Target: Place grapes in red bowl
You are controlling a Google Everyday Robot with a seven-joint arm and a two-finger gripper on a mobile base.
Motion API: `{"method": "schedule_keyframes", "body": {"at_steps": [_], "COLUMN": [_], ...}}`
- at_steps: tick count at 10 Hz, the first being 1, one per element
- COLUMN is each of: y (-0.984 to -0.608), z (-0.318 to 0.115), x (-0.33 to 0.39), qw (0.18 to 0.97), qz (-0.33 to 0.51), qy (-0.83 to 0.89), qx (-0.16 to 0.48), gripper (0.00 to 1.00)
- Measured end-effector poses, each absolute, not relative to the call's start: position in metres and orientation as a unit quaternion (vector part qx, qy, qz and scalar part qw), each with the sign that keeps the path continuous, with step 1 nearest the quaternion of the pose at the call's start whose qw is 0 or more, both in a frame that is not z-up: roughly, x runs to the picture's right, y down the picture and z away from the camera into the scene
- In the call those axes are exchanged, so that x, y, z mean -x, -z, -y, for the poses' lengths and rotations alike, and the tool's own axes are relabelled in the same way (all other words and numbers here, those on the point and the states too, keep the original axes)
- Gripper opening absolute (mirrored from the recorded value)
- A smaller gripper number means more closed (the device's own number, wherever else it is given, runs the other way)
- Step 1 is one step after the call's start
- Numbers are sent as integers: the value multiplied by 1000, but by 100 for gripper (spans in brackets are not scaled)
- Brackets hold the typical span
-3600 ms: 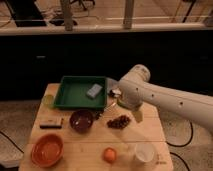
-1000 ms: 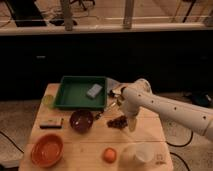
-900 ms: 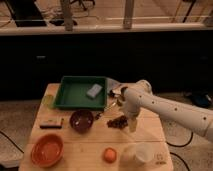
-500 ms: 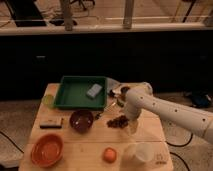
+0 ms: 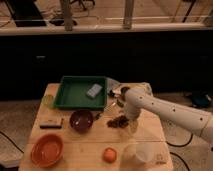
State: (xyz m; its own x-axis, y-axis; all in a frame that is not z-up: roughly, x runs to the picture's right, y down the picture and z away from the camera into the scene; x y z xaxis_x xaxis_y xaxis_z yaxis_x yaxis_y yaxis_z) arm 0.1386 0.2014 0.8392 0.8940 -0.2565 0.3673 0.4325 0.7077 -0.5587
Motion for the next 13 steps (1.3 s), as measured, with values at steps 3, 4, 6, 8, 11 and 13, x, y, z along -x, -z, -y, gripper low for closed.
{"method": "schedule_keyframes", "body": {"at_steps": [3, 4, 6, 8, 11, 13], "y": [-843, -844, -846, -848, -849, -850], "z": [-202, -202, -203, -203, -202, -202], "x": [-140, -140, -141, -142, -144, -145], "qw": [912, 912, 911, 910, 909, 908], "qz": [137, 138, 141, 144, 151, 156], "qy": [195, 196, 200, 203, 205, 206], "qx": [333, 333, 333, 332, 330, 329], "gripper": [80, 80, 80, 80, 80, 80]}}
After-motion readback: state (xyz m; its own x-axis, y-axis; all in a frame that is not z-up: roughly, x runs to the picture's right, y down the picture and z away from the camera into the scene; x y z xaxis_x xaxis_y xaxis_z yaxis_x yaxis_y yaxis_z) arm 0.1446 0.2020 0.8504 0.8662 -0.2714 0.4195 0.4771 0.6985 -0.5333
